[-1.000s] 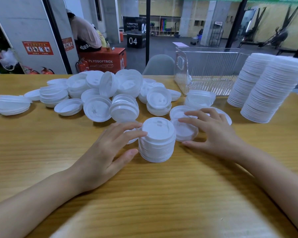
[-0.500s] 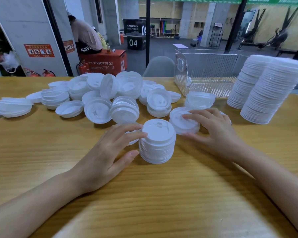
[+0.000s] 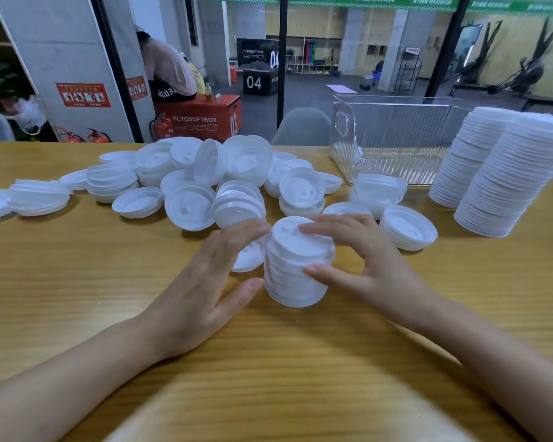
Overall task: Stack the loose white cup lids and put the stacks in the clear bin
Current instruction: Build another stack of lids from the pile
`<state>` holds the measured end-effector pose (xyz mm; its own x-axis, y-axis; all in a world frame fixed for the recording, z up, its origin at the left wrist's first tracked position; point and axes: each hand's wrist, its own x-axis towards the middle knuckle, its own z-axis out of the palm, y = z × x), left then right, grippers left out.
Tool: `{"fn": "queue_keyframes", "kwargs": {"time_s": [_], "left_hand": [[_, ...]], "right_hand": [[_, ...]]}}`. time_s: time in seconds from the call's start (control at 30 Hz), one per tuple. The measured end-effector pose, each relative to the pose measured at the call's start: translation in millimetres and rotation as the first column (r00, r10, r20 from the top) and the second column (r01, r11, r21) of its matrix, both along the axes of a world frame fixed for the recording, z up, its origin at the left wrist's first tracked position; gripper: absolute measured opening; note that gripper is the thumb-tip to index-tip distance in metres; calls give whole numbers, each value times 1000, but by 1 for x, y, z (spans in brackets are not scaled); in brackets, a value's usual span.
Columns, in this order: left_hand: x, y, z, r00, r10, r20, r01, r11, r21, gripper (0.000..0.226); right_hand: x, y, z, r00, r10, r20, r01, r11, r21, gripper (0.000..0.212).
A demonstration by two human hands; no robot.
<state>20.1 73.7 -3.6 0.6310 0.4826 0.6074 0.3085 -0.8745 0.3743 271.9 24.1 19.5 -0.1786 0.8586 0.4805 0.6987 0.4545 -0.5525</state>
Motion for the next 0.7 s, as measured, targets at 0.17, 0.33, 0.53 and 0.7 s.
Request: {"fn": "queue_keyframes", "kwargs": {"time_s": [0.17,0.33,0.53,0.7], "left_hand": [[1,0,0,999,-4,-43,5,999,33,47],[0,-1,-1,997,12,-81,-10,999,32,42],[0,-1,-1,996,14,-90,-11,999,34,41],[0,0,0,996,9,-87,-6,999,42,41]], "right_hand": [[0,0,-1,1000,-9,19,9,1000,11,49],[1,0,-2,999,-6,39,6,1000,0,51],[9,1,2,1000,-1,23,0,999,53,56],[46,16,0,944,-284,166,249,947,203,43]]}}
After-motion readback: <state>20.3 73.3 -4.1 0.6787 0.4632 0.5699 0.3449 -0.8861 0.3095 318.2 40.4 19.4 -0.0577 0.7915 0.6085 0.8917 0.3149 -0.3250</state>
